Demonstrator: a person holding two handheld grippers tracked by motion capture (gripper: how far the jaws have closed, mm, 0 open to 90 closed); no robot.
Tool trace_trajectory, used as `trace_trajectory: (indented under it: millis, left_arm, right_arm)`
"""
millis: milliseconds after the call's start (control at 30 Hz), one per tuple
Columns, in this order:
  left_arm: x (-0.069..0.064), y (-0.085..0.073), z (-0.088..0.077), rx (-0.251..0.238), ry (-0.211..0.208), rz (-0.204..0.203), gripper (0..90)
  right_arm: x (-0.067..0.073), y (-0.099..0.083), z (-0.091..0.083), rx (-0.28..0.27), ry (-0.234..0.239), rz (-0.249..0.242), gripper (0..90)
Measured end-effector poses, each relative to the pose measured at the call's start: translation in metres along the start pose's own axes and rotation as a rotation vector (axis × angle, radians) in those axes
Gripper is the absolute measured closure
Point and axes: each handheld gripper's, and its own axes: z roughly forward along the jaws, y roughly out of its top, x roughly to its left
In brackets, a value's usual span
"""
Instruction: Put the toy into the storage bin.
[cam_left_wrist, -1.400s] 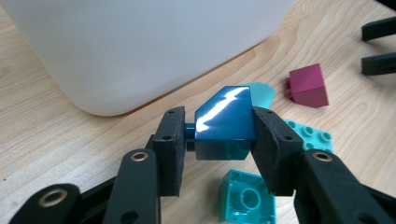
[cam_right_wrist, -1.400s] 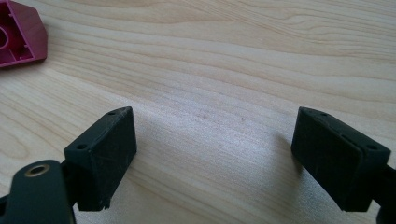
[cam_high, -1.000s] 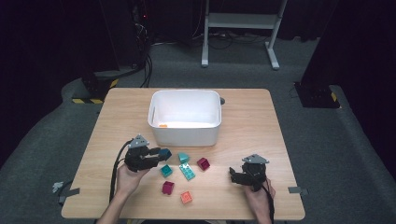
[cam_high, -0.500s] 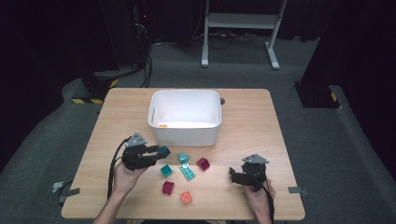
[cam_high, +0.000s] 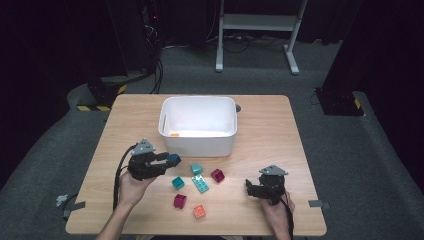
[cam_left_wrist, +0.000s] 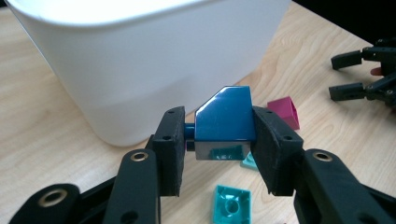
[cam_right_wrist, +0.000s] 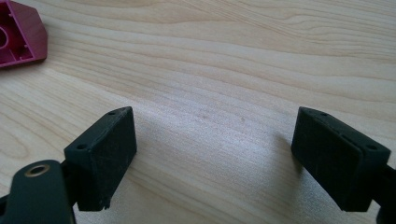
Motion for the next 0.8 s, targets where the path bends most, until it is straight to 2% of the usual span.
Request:
trace_trajectory:
  millis: [467,600,800]
  left_arm:
    - [0.001,0.012,-0.006,-0.018,-0.007,0.002,56.6]
    - [0.002,0.016,-0.009,-0.027,-0.011,-0.013,56.6]
    - [0.002,0.023,-0.014,-0.046,-0.009,-0.011,56.6]
  right_arm:
    - [0.0,0.0,0.0,0.0,0.0,0.0,13.7]
    - [0.0,0.0,0.0,0.0,0.0,0.0,13.7]
    - [0.0,0.0,0.0,0.001,0.0,0.001,13.7]
